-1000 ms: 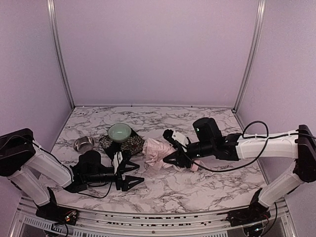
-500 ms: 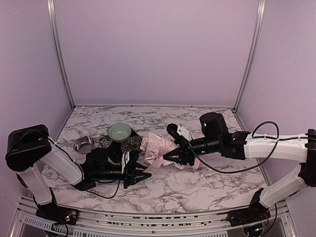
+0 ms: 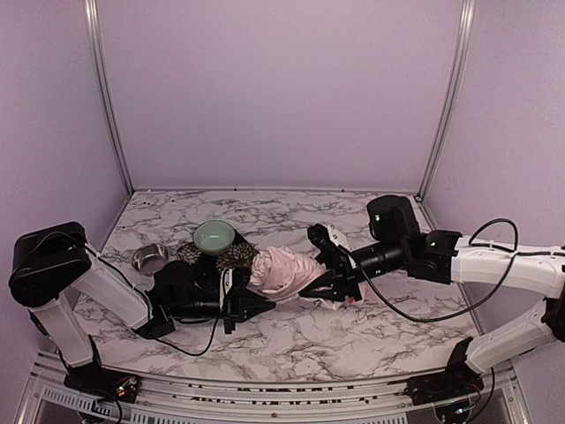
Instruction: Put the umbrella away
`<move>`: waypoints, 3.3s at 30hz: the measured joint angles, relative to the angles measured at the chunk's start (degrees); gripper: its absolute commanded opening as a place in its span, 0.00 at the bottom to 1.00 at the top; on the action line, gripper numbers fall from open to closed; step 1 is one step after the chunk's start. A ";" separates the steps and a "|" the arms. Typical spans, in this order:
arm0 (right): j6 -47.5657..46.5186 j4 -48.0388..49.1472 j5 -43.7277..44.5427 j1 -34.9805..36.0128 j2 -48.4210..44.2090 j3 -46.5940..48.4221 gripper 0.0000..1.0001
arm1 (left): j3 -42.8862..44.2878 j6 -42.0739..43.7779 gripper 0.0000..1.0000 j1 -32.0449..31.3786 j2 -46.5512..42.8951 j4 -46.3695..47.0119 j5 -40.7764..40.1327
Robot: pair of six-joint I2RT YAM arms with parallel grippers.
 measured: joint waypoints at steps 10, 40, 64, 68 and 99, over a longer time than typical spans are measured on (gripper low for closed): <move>-13.90 -10.51 1.14 8.22 -0.33 2.34 0.00 | 3.30 10.60 0.00 1.49 -0.17 -2.19 5.33; -20.59 6.67 38.91 27.28 31.69 2.64 0.00 | 10.12 24.92 0.53 2.89 3.28 -36.41 -13.44; -15.06 -1.42 29.94 23.08 32.63 6.67 0.00 | -11.43 13.75 0.43 -16.61 -48.41 -41.46 -27.71; -14.47 -4.28 28.02 22.14 32.81 7.72 0.00 | -12.33 14.82 0.55 -19.85 -42.93 -46.82 -27.52; -9.88 -16.35 9.22 15.21 37.97 15.34 0.00 | -0.33 24.13 0.61 -22.75 -12.87 -49.16 -38.29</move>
